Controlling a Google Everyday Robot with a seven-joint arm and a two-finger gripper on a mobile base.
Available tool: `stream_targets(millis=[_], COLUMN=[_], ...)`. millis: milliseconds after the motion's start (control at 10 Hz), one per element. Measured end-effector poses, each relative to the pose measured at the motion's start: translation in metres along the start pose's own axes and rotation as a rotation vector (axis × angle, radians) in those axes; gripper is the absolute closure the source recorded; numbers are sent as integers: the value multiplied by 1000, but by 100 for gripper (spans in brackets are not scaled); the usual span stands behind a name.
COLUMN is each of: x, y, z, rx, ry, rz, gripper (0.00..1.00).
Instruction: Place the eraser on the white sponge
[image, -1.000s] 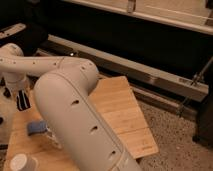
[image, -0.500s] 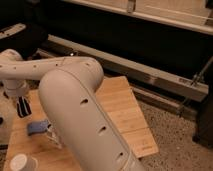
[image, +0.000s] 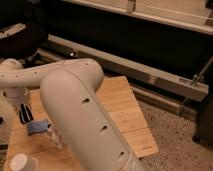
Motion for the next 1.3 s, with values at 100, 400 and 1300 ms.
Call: stream_targets(millis=[100, 400, 1300], x=[9, 25, 35], y=[-2, -9, -11], z=[7, 28, 52], rx=[3, 5, 10], ry=[20, 71, 95], rz=[5, 22, 21], gripper=[100, 100, 100])
